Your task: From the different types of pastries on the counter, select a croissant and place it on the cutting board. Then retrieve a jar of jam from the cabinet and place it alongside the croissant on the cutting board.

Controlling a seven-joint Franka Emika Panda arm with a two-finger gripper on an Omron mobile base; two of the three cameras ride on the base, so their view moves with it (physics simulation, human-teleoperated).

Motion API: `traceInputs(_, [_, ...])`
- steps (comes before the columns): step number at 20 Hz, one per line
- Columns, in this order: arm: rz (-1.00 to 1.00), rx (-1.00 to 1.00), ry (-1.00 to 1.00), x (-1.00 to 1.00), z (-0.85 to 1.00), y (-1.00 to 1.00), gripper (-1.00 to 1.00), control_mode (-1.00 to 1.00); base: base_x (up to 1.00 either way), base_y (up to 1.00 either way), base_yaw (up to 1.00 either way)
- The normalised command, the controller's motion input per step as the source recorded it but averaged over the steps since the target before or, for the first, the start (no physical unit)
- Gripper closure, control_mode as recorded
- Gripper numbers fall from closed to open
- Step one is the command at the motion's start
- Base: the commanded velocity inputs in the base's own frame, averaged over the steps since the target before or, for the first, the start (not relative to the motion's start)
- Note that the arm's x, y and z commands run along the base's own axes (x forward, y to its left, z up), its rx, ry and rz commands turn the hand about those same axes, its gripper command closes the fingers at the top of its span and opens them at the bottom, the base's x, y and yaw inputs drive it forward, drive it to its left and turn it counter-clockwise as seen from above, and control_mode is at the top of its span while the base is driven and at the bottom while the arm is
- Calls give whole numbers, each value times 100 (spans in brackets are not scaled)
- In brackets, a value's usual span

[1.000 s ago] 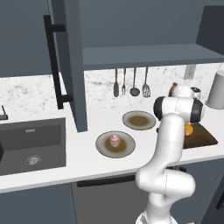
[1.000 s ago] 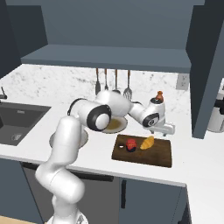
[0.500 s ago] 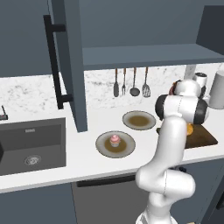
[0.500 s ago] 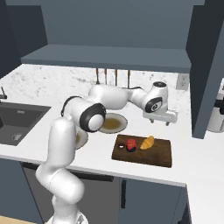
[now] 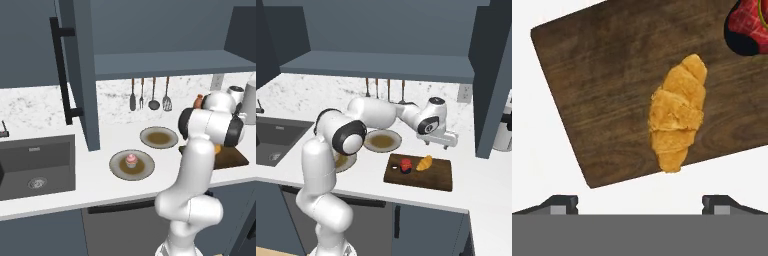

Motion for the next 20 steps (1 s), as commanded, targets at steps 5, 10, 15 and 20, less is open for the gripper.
traceInputs(5, [3, -2, -11, -98, 60, 9, -100, -100, 0, 0, 0])
traceInputs(10, [5, -4, -9, -100, 42, 44, -100, -100, 0, 0, 0])
traceInputs(15, [6, -7, -9, -100, 74, 48, -100, -100, 0, 0, 0])
traceInputs(20, [6, -8, -8, -100, 80, 52, -100, -100, 0, 0, 0])
